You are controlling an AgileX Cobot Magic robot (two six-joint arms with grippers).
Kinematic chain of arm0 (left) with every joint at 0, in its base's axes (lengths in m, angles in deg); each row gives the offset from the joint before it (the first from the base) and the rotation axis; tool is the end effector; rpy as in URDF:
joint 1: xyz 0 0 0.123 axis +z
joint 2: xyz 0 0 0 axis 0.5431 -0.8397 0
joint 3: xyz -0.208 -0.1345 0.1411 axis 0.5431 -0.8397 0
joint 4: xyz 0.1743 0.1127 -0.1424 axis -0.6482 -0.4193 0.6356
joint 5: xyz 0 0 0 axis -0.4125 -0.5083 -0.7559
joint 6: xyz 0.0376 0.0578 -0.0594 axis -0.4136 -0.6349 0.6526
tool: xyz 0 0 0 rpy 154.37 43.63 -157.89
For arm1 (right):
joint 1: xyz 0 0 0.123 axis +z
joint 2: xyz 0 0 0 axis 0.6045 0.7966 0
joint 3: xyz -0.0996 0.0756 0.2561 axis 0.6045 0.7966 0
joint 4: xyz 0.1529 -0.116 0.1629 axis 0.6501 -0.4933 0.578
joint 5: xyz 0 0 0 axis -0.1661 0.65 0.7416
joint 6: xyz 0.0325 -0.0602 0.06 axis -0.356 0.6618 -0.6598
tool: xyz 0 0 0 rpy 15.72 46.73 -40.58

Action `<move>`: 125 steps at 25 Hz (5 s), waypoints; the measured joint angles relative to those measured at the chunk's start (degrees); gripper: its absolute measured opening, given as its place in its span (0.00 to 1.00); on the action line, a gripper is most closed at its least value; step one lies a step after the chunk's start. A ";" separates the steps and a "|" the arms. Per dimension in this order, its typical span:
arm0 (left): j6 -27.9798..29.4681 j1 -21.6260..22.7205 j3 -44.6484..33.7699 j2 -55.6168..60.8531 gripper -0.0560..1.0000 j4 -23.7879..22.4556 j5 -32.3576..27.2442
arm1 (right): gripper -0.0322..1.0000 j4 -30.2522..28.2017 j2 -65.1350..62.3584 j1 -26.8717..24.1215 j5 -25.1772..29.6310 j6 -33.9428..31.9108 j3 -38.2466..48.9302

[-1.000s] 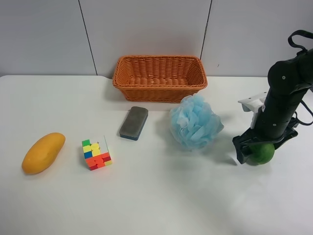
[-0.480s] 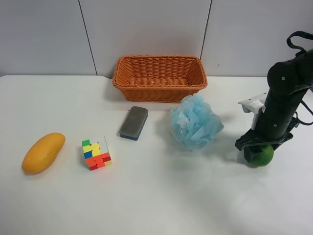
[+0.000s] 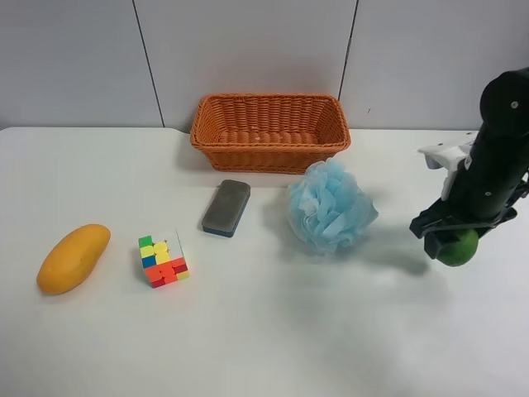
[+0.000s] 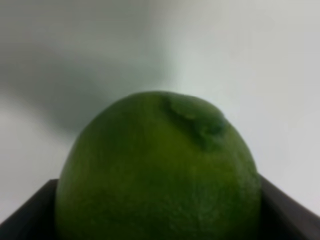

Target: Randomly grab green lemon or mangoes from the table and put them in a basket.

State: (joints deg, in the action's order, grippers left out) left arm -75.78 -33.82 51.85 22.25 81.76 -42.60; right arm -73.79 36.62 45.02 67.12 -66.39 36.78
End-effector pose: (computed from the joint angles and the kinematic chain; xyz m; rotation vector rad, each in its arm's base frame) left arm -0.0075 -0.0047 0.2801 0.1309 2.0246 -0.0131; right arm 0.2702 0.0273 0.1756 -0.3534 3.0245 -0.1617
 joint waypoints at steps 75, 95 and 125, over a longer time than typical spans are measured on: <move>0.00 0.00 0.00 0.00 0.99 0.00 0.00 | 0.99 17.20 44.00 9.29 -3.34 3.62 -69.08; 0.00 0.00 0.00 0.00 0.99 0.00 0.00 | 0.99 11.42 19.32 9.29 22.07 3.30 -68.65; 0.00 0.00 0.00 0.00 0.99 0.00 0.00 | 0.99 6.66 -80.83 6.83 18.05 -1.93 18.66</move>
State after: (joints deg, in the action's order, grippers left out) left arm -75.78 -33.82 51.85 22.25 81.76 -42.60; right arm -67.13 -44.22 51.84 85.17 -68.32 55.44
